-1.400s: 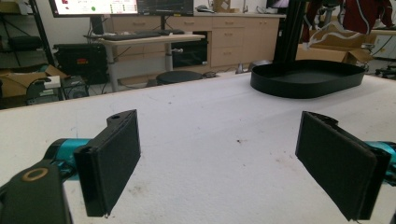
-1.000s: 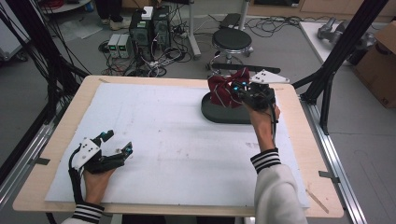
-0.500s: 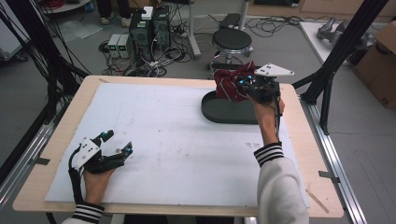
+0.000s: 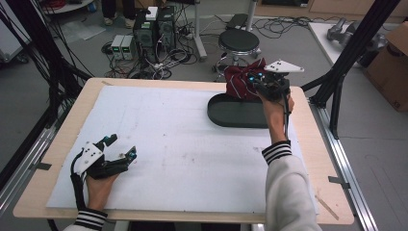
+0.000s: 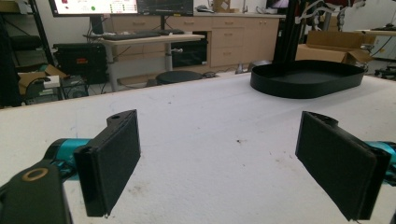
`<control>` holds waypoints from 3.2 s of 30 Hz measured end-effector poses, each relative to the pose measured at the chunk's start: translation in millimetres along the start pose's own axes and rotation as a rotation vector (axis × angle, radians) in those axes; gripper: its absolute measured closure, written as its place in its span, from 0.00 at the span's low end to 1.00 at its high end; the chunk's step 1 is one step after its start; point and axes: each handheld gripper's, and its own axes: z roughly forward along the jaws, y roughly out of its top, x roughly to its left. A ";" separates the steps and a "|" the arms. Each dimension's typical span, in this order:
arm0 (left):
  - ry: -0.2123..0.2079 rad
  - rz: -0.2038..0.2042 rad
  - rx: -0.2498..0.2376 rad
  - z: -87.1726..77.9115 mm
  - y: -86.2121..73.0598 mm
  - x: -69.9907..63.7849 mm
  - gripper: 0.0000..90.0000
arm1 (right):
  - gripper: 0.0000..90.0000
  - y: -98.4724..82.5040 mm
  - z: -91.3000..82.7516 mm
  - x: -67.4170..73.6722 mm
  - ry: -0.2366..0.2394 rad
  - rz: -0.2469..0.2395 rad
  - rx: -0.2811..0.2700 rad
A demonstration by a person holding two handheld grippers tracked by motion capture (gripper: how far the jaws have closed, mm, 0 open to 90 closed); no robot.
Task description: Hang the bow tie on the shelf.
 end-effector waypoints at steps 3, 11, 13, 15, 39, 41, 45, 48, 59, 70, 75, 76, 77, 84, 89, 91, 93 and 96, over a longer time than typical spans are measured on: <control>0.000 0.000 0.001 0.0 0.0 0.0 0.16 | 0.95 1.6 2.1 -1.8 -0.009 -0.004 0.000; 0.000 0.002 -0.001 0.2 0.0 -0.1 0.16 | 0.95 0.2 9.7 -9.9 -0.042 0.007 -0.001; 0.000 0.002 0.001 0.4 0.0 -0.2 0.16 | 0.95 -1.3 11.1 -14.2 -0.057 0.012 -0.010; 0.000 0.002 0.001 0.4 0.0 -0.2 0.16 | 0.95 -1.9 11.9 -16.6 -0.057 0.023 -0.010; 0.001 0.004 0.004 0.6 0.1 -0.2 0.16 | 0.96 -14.5 31.2 -26.1 -0.052 0.053 0.034; 0.001 0.005 0.004 0.6 0.1 -0.2 0.16 | 0.95 -14.3 31.2 -25.6 -0.048 0.049 0.034; 0.002 0.006 0.004 0.5 0.1 -0.4 0.16 | 0.95 -14.1 31.3 -24.7 -0.041 0.048 0.038; 0.001 0.005 0.003 0.5 0.1 -0.3 0.16 | 0.95 -14.3 31.1 -23.6 -0.028 0.052 0.044; 0.002 0.004 -0.001 0.3 0.0 -0.6 0.16 | 0.94 -12.8 34.7 -14.8 -0.017 0.013 0.070; 0.002 0.004 0.000 0.4 0.0 -0.6 0.16 | 0.81 -11.4 32.7 -12.5 -0.024 0.004 0.062; 0.003 0.006 0.000 0.3 0.0 -0.8 0.16 | 0.72 -11.1 29.8 -10.7 -0.022 0.001 0.050; 0.002 0.006 0.001 0.3 0.0 -0.8 0.16 | 0.69 -10.7 28.8 -10.4 -0.020 0.005 0.049; 0.002 0.006 0.001 0.3 0.0 -0.8 0.16 | 0.67 -10.1 27.7 -10.5 -0.024 0.003 0.044; 0.002 0.006 -0.001 0.2 0.0 -0.8 0.16 | 0.43 -5.1 14.6 -11.0 -0.072 0.016 -0.002; 0.002 0.007 -0.002 0.1 -0.1 -0.9 0.16 | 0.32 -2.4 4.7 -12.1 -0.093 0.034 -0.024; 0.002 0.006 -0.003 0.1 -0.1 -0.9 0.16 | 0.29 -1.5 1.0 -12.5 -0.103 0.035 -0.028; 0.002 0.006 -0.003 0.2 -0.1 -0.8 0.16 | 0.26 -0.5 -2.8 -12.1 -0.095 0.055 -0.034; 0.002 0.005 -0.002 0.2 0.0 -0.8 0.16 | 0.21 1.4 -9.6 -10.2 -0.085 0.066 -0.039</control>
